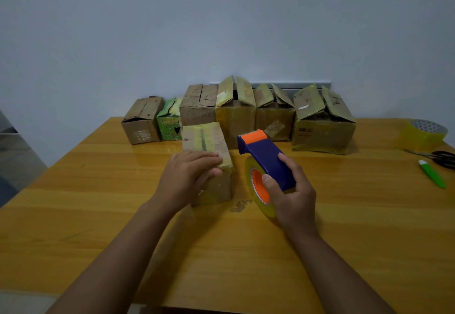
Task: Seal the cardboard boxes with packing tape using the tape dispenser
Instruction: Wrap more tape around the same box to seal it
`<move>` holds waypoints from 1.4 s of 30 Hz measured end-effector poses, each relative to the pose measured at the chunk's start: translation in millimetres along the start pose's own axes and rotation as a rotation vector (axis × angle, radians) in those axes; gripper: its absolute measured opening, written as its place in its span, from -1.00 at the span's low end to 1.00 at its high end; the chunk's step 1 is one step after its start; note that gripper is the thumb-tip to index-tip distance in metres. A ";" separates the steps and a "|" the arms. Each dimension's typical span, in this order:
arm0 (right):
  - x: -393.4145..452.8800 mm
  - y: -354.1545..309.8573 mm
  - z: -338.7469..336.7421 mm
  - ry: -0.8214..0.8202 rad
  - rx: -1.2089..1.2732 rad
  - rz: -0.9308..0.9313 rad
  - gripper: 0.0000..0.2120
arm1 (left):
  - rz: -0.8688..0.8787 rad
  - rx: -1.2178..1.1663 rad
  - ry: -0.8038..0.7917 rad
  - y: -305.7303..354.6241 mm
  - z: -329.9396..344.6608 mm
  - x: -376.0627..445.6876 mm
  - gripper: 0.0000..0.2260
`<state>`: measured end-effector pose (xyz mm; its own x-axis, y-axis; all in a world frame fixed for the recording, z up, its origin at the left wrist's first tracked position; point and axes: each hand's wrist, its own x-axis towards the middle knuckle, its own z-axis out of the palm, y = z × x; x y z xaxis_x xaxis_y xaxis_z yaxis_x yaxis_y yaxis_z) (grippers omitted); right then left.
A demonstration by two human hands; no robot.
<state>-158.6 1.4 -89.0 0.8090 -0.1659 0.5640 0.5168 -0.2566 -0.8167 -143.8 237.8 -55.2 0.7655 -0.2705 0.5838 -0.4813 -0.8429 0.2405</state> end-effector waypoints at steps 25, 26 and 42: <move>-0.4 -0.4 -1.0 -0.006 0.006 0.003 -0.56 | 0.039 0.250 0.013 20.2 2.4 6.6 -0.57; -0.5 0.0 -0.8 -0.008 0.003 0.003 -0.56 | 0.015 0.227 0.012 21.7 2.3 6.4 -0.55; -0.2 -0.1 -1.3 -0.019 -0.004 0.017 -0.55 | -0.145 0.369 0.198 46.1 29.4 11.3 -0.73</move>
<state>-159.2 0.2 -88.9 0.8226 -0.1521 0.5479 0.5020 -0.2582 -0.8254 -144.7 182.1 -60.3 0.6998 -0.0734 0.7106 -0.1627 -0.9849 0.0585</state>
